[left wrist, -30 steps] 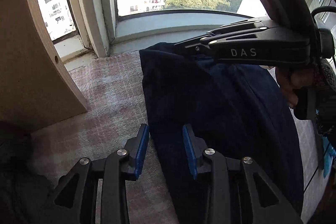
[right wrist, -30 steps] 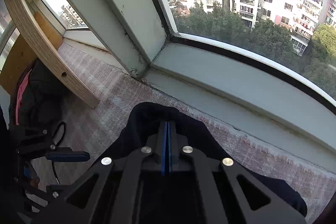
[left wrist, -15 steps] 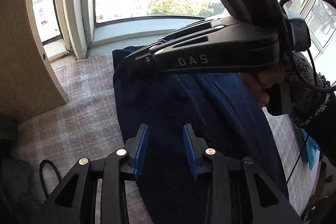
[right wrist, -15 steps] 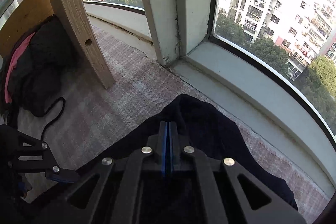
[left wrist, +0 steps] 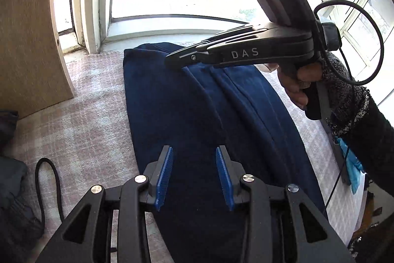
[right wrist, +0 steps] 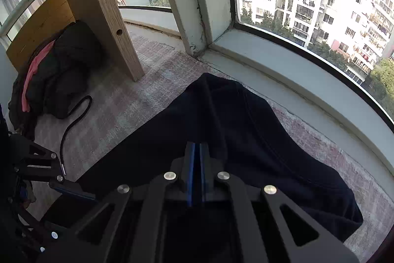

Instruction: Fold clothes

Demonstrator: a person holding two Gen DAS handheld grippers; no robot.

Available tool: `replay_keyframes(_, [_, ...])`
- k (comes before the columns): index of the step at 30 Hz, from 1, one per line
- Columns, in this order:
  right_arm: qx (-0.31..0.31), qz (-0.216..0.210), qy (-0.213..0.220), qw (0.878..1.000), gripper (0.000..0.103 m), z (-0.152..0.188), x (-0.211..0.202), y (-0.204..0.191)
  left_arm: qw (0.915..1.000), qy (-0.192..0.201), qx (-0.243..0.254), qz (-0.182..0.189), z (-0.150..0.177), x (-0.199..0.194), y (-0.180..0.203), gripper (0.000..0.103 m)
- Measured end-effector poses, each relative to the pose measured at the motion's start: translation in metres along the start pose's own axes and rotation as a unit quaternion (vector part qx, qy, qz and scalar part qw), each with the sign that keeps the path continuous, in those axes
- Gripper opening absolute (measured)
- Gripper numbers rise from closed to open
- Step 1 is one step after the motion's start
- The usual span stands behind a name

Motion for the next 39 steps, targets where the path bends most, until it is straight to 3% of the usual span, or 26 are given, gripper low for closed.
replay_keyframes(3, [0.012, 0.015, 0.003, 1.0, 0.007, 0.008, -0.025, -0.007, 1.0, -0.001, 0.006, 0.002, 0.006, -0.002, 0.007, 0.034])
replay_keyframes(6, [-0.015, -0.004, 0.027, 1.0, 0.007, 0.041, -0.093, -0.03, 0.9994, 0.01, -0.002, 0.034, 0.015, -0.031, 0.018, 0.034])
replay_keyframes(9, [-0.006, -0.022, 0.067, 0.997, 0.008, 0.089, -0.171, -0.053, 0.9987, 0.027, 0.02, 0.038, 0.039, -0.076, 0.052, 0.034])
replay_keyframes(13, [0.042, -0.061, 0.113, 0.991, 0.024, 0.162, -0.277, -0.072, 0.9977, 0.056, 0.011, 0.037, 0.083, -0.15, 0.086, 0.035])
replay_keyframes(15, [0.061, -0.081, 0.122, 0.987, 0.038, 0.205, -0.322, -0.085, 0.9966, 0.074, -0.004, 0.037, 0.099, -0.185, 0.089, 0.036])
replay_keyframes(18, [0.067, -0.071, 0.11, 0.989, 0.041, 0.276, -0.355, -0.115, 0.9944, 0.091, -0.033, 0.041, 0.134, -0.226, 0.1, 0.041])
replay_keyframes(20, [0.096, -0.068, 0.09, 0.989, 0.041, 0.328, -0.348, -0.136, 0.9929, 0.084, -0.056, 0.062, 0.164, -0.241, 0.121, 0.041])
replay_keyframes(24, [0.186, -0.081, 0.031, 0.979, 0.041, 0.432, -0.293, -0.173, 0.9832, 0.053, -0.099, 0.144, 0.223, -0.224, 0.167, 0.041])
replay_keyframes(26, [0.198, -0.045, 0.009, 0.979, 0.041, 0.471, -0.261, -0.192, 0.9785, 0.035, -0.093, 0.181, 0.244, -0.215, 0.2, 0.041])
replay_keyframes(29, [0.217, 0.019, -0.004, 0.976, 0.041, 0.514, -0.233, -0.212, 0.9769, 0.014, -0.032, 0.211, 0.252, -0.197, 0.25, 0.041])
replay_keyframes(32, [0.247, 0.039, 0.013, 0.968, 0.041, 0.544, -0.231, -0.22, 0.9773, -0.013, 0.043, 0.207, 0.253, -0.185, 0.291, 0.041])
replay_keyframes(34, [0.25, 0.057, 0.019, 0.966, 0.041, 0.553, -0.23, -0.223, 0.9763, -0.024, 0.064, 0.205, 0.262, -0.185, 0.303, 0.041])
replay_keyframes(37, [0.256, 0.083, 0.019, 0.963, 0.041, 0.561, -0.224, -0.226, 0.983, -0.025, 0.05, 0.175, 0.286, -0.201, 0.294, 0.041])
replay_keyframes(39, [0.26, 0.09, 0.02, 0.961, 0.041, 0.562, -0.22, -0.229, 0.9889, -0.024, 0.01, 0.147, 0.306, -0.212, 0.273, 0.041])
Point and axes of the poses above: each gripper's, at about its wrist camera, not at the fingertips, and x roughly the way its jaws point, y to its right, z to its underside, the point moved 1 cm from there along x, roughly the way its jaws point, and after that the axes turned 14 degrees about x, right-handed, at the moved point
